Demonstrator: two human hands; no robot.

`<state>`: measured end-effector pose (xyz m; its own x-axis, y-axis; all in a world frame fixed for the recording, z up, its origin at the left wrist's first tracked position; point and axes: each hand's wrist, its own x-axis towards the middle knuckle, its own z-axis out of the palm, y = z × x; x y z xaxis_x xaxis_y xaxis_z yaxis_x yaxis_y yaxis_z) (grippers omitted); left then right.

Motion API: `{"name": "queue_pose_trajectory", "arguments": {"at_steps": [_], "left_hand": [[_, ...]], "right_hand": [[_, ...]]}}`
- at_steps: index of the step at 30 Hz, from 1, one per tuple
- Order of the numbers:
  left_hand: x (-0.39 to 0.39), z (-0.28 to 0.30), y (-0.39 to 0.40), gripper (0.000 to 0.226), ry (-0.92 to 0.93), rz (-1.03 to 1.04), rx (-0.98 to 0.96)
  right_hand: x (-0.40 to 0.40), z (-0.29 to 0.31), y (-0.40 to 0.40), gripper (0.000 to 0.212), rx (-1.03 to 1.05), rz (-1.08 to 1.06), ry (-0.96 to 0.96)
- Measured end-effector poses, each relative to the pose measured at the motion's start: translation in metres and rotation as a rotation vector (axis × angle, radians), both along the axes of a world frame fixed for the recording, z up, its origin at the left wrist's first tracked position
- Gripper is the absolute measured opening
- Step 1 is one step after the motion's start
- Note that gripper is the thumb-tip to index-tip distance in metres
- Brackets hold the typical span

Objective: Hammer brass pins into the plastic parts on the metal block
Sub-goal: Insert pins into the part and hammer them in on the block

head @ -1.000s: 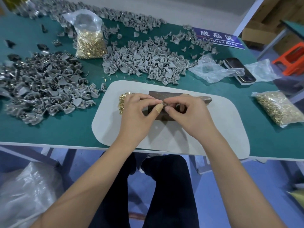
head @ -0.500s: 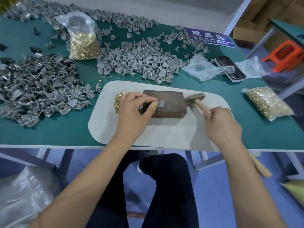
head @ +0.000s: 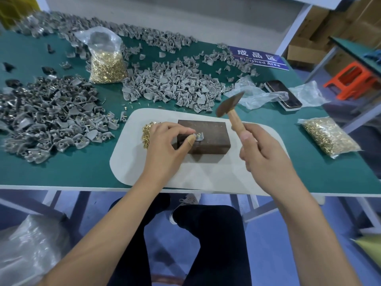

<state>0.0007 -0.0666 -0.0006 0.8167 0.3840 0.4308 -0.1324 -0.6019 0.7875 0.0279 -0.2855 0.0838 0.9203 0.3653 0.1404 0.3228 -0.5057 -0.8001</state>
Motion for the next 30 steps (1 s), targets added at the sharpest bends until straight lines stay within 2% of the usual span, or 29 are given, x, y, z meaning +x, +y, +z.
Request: {"name": "queue_pose_trajectory", "arguments": {"at_steps": [2,5,9,12,18,24,27,30], "left_hand": [[0.000,-0.002,0.000,0.009,-0.012,0.000,0.008],[-0.001,-0.003,-0.001,0.008,-0.028,0.012,0.018],[0.000,-0.002,-0.001,0.009,-0.042,0.016,0.017],[0.002,-0.001,0.000,0.010,-0.038,0.015,0.021],[0.003,-0.003,0.001,0.010,-0.028,0.004,0.038],[0.003,-0.003,0.001,0.007,-0.014,0.009,0.056],[0.003,-0.004,0.002,0.008,-0.021,0.030,0.055],[0.003,-0.004,0.002,0.008,-0.028,0.042,0.055]], "right_hand": [[0.001,0.003,0.003,0.029,0.015,0.037,0.087],[0.002,0.005,0.006,0.030,-0.010,0.059,0.160],[0.005,0.005,0.008,0.026,-0.251,0.034,0.039],[0.004,0.010,0.009,0.023,-0.329,0.023,-0.029],[0.007,0.019,0.016,0.023,-0.639,0.055,-0.168],[0.002,0.030,0.025,0.036,-0.487,-0.014,-0.298],[-0.003,0.025,0.030,0.039,-0.610,0.016,-0.295],[-0.003,0.022,0.029,0.033,-0.685,0.016,-0.250]]}}
